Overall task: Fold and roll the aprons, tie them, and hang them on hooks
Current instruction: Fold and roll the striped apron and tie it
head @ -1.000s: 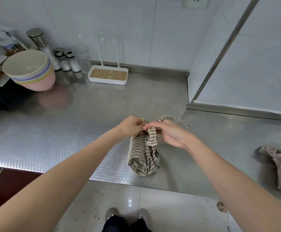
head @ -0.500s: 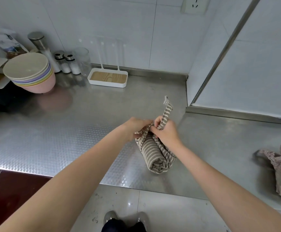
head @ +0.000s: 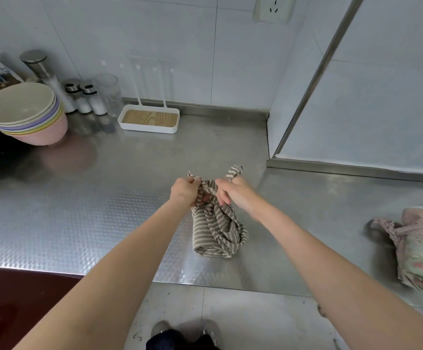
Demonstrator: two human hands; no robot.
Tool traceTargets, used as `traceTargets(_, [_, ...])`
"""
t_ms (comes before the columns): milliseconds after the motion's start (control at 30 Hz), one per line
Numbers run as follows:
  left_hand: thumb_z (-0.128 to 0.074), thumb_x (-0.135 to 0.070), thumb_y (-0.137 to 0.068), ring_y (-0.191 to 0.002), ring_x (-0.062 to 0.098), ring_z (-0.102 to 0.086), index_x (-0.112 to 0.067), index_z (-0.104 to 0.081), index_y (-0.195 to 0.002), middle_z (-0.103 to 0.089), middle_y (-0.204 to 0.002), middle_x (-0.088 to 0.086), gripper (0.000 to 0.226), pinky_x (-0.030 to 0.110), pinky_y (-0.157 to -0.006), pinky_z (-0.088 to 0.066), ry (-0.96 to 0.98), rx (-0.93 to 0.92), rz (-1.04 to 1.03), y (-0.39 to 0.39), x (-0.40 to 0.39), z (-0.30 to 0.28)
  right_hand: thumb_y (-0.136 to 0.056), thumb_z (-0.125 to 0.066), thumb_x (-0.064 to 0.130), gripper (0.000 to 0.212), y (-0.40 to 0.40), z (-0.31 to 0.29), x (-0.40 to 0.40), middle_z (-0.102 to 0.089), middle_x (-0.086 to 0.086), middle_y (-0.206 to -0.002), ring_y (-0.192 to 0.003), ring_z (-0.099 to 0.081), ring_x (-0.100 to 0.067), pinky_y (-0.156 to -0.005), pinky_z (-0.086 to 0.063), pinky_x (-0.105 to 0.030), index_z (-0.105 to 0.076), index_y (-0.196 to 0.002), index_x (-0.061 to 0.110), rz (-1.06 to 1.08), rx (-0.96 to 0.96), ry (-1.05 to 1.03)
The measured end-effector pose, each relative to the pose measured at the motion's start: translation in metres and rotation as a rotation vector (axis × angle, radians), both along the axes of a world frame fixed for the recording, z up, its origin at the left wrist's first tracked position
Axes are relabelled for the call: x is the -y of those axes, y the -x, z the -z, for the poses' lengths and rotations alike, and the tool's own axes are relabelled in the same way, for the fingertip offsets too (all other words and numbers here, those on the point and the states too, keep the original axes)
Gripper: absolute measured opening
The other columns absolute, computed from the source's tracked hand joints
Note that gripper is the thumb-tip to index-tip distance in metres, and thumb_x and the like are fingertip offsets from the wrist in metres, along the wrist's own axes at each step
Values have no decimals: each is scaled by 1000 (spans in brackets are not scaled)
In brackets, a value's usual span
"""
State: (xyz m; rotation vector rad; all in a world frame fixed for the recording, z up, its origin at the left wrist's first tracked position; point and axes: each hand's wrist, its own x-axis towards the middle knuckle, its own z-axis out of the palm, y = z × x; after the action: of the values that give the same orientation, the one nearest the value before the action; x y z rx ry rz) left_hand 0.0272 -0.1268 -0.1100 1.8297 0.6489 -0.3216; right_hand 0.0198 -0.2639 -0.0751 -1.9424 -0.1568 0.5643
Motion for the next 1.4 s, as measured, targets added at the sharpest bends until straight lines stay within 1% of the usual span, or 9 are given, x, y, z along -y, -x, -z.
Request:
traceTargets(100, [-46,-29,-96,-96,38,-65,-16,-58,-87,-66,-106,22,20,52,-83,-54,37,9,79,0,0,-1,-101,-37,19,36,-12,-10,0,-57,-2,-61,-67,-56,-12,-87,-41,-31,-55,-72,11,176,-19,-182])
traceTargets(200, [-43,-31,-98,-94,38,-66,-14,-56,-89,-65,-97,18,23,49,-82,-55,58,27,126,6,1,-12,-102,-34,24,19,-26,-16,-7,-41,0,-60,-50,-39,-14,-53,-40,-29,-43,-90,12,332,-109,-286])
traceTargets(333, [-43,-32,-98,-88,37,-68,-11,-59,-99,-61,-90,12,26,37,-66,-54,64,121,177,11,11,-18,-100,-35,14,23,-30,-12,-13,-56,-17,-99,-83,-58,-31,-72,-49,-34,-48,-116,3,-15,71,576])
traceTargets(400, [-43,-32,-98,-89,35,-68,-17,-61,-95,-67,-95,13,23,36,-72,-55,-5,194,264,11,15,-18,-96,-35,7,19,-27,-13,-14,-55,-13,-88,-63,-54,-27,-52,-47,-24,-48,-110,6,-231,30,674])
traceTargets(533, [-43,-33,-98,-85,36,-68,-20,-60,-84,-68,-97,21,25,51,-77,-55,-37,185,283,9,12,-21,-89,-41,13,5,-29,-20,-10,-34,-3,-62,-46,-27,-12,-42,-26,-23,-45,-87,11,-289,-254,359])
traceTargets(667, [-38,-47,-97,-71,31,-65,-9,-59,-88,-62,-82,15,44,43,-76,-55,71,87,255,6,17,-32,-92,-53,28,34,-30,-11,-5,-43,2,-34,-40,-39,-15,-44,-32,-24,-47,-62,13,-207,13,486])
traceTargets(933, [-58,-14,-91,-68,7,-64,-7,-58,-96,-66,-80,3,8,15,-66,-50,460,32,261,10,3,-14,-97,-48,11,20,-32,9,5,-47,-8,-62,-48,-45,-13,-41,-44,-18,-50,-78,4,262,-298,-248])
traceTargets(1100, [-52,-2,-92,-66,9,-54,-10,-62,-85,-60,-78,3,16,12,-57,-47,398,58,312,9,-1,-12,-97,-46,12,23,-35,-6,13,-53,-9,-77,-64,-50,-13,-52,-52,-17,-55,-80,1,48,-530,-418])
traceTargets(1400, [-45,-16,-92,-70,15,-49,-6,-57,-91,-53,-88,12,16,22,-64,-41,438,-109,208,4,6,-18,-75,-70,6,21,-49,-19,2,-58,-3,-85,-77,-52,-21,-58,-34,-25,-55,-86,16,-444,457,587])
